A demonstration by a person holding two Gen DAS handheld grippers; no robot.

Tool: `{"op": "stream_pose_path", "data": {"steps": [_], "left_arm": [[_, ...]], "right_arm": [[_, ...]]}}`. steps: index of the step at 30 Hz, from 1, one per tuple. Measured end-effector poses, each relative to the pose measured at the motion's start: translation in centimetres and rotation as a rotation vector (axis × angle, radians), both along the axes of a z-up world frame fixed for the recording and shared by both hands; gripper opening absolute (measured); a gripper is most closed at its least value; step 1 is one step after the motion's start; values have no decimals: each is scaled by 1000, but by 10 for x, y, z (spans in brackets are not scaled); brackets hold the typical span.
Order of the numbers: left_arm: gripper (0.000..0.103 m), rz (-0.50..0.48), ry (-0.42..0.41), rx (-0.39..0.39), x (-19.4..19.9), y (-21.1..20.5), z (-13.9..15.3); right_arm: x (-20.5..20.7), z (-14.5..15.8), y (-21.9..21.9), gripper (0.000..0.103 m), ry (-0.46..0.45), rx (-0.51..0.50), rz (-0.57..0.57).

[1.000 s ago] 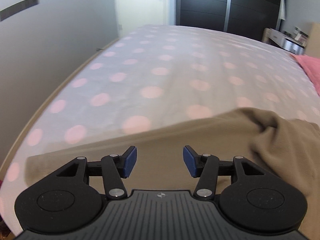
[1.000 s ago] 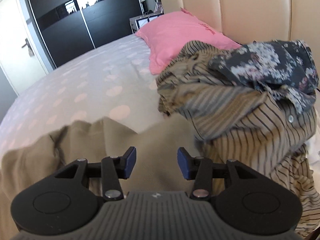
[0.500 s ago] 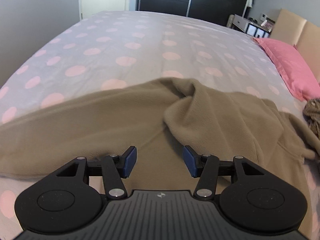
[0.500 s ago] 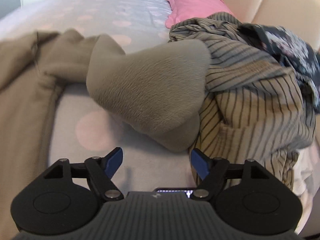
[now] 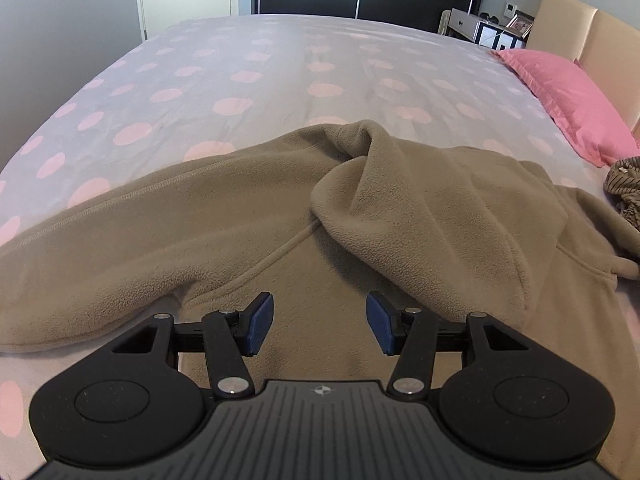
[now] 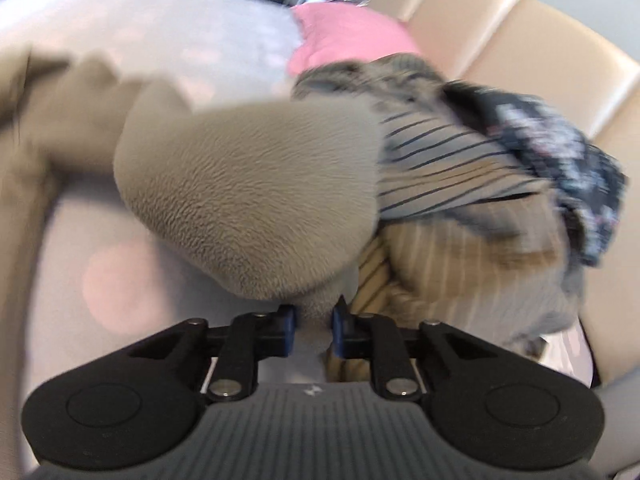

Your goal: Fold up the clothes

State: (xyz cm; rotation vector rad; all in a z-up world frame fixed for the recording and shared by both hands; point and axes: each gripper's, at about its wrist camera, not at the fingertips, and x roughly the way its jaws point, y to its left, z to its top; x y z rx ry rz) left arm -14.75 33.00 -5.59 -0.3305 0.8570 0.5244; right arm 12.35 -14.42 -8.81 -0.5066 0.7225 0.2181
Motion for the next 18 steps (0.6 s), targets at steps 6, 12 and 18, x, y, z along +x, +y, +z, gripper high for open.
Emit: {"op": "stream_pose_path", "data": {"steps": [6,12,18], "left_arm": [[49,-16,3,-17,5,-4,-2],[49,-15,-13,-22,6,-5,1],[49,4,-1,-13,7,-2,-1]], "right_arm": [[20,95,-20,17,10,82,-7],[79,172,-19,15,-63,89,-73],[157,178,-24,15,-71,87,-225]]}}
